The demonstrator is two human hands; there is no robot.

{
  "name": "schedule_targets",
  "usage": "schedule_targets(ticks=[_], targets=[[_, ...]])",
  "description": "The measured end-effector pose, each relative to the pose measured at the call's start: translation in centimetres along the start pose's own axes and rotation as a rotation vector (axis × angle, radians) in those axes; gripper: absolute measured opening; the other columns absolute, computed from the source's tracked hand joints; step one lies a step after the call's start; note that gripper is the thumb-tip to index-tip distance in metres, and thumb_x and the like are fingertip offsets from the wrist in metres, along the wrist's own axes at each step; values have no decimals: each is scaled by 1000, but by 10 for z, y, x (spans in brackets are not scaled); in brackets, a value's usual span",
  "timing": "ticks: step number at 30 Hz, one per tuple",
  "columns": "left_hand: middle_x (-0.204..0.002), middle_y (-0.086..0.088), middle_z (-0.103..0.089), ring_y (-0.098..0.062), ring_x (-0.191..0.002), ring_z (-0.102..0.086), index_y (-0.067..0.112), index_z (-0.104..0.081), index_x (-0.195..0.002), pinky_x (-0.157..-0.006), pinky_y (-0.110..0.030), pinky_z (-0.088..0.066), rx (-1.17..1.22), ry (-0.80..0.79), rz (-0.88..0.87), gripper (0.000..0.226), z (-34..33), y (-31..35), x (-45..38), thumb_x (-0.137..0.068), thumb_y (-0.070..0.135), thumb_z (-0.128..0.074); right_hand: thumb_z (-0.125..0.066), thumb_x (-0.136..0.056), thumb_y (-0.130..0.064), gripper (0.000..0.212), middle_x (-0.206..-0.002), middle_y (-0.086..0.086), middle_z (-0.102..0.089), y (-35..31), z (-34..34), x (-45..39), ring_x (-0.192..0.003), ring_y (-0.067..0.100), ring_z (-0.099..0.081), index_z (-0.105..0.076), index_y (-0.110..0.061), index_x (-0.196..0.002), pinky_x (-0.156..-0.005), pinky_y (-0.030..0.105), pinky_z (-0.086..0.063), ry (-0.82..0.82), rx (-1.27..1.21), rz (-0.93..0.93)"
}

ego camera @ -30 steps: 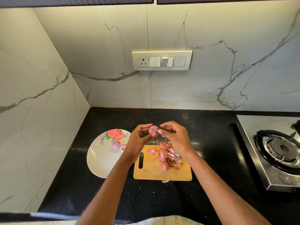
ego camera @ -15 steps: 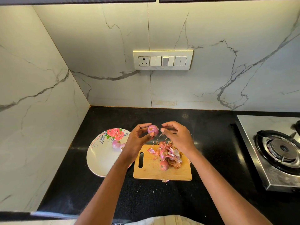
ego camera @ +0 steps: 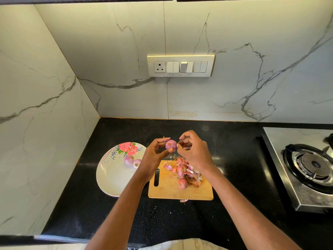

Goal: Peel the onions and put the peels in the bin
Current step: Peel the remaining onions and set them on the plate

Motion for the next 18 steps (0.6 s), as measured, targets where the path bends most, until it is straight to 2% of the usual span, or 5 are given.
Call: schedule_targets(ticks=[7,12,14,16,18], targets=[[-130,-4,-66,-19,-120,-65,21,-57,-133,-107,-45,-51,121,-28,27,54,0,3,4,-82,32,-73,-75,-90,-16,23,-93,-15,-68,29,17,-3,-83,-3,-66,-60,-26,-105,-68,5,-50,63,54,-118],[-135,-10,-62,-25,-124,-63,18,-56,-133,-110,-45,-48,267,-40,78,44,0,1,4,-90,17,-66,-67,-97,-19,13,-94,-20,-68,38,12,-5,-85,-5,-65,-64,-31,-102,-76,15,-53,-16,142,-132],[-136,-12,-62,-26,-124,-63,16,-57,-134,-111,-45,-47,305,-50,102,39,-1,0,2,-96,11,-61,-68,-96,-15,20,-103,-18,-68,34,7,-6,-91,-3,-65,-67,-32,-106,-77,11,-51,-67,152,-104],[-135,-12,-64,-25,-122,-65,16,-58,-133,-111,-44,-48,309,-49,107,40,-3,2,1,-93,17,-63,-70,-95,-17,22,-108,-21,-65,25,5,-7,-94,-6,-64,-69,-31,-111,-74,5,-48,-90,119,-81],[-131,-10,-67,-24,-120,-66,17,-59,-132,-110,-45,-48,263,-39,85,47,-4,5,1,-87,27,-67,-70,-96,-26,18,-105,-26,-65,14,2,-7,-95,-11,-63,-70,-31,-113,-76,2,-47,-108,49,-47]])
Point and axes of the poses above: each hand's wrist, its own x-axis away from the middle knuckle, its own z-axis out of the back of the hand, y = z × x, the point moved 7 cm from there along -x, towards the middle knuckle
